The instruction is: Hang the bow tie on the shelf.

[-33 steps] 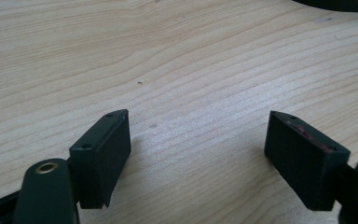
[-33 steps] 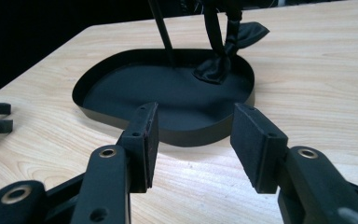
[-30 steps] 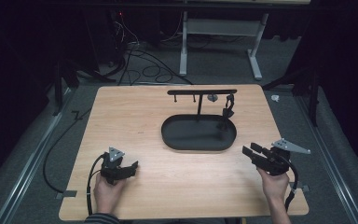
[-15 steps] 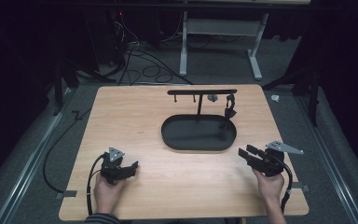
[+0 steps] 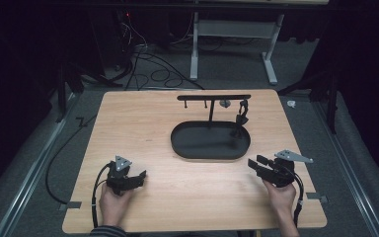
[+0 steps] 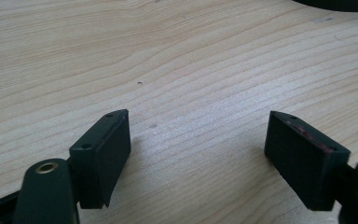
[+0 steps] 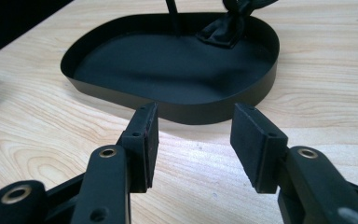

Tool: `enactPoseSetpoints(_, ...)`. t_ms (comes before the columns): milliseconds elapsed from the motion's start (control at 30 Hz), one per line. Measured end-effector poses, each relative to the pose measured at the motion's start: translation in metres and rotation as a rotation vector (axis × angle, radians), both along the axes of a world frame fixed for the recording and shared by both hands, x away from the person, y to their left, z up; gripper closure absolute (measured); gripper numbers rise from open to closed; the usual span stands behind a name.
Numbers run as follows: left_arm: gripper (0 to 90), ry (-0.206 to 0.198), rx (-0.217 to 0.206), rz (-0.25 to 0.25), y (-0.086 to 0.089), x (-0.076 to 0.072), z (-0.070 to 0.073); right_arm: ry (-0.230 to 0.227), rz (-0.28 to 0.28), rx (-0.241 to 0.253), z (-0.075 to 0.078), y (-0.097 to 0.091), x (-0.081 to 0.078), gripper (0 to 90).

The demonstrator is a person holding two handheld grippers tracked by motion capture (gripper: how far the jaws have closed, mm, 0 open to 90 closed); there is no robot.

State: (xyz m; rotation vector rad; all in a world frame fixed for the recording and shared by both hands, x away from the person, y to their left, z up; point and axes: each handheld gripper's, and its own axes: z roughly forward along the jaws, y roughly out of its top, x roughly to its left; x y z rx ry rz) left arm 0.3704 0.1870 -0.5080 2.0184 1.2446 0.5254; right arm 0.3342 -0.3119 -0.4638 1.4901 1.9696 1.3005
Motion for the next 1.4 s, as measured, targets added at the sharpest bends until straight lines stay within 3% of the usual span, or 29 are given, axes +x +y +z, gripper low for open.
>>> enactPoseSetpoints(467,23.0,0.000,0.000,0.000,0.000,0.000,0.000,0.025,0.006,-0.057,-0.011,0.009,0.004,53.2)
enactPoseSetpoints(633,22.9,0.000,0.000,0.000,0.000,0.000,0.000,0.028,0.002,-0.121,-0.016,0.012,0.006,53.0)
enactPoseSetpoints(1167,22.9,0.000,0.000,0.000,0.000,0.000,0.000,0.049,0.001,-0.224,-0.028,0.022,0.009,52.5)
enactPoseSetpoints(1400,22.9,0.000,0.000,0.000,0.000,0.000,0.000,0.059,-0.002,-0.245,-0.032,0.025,0.011,51.6)
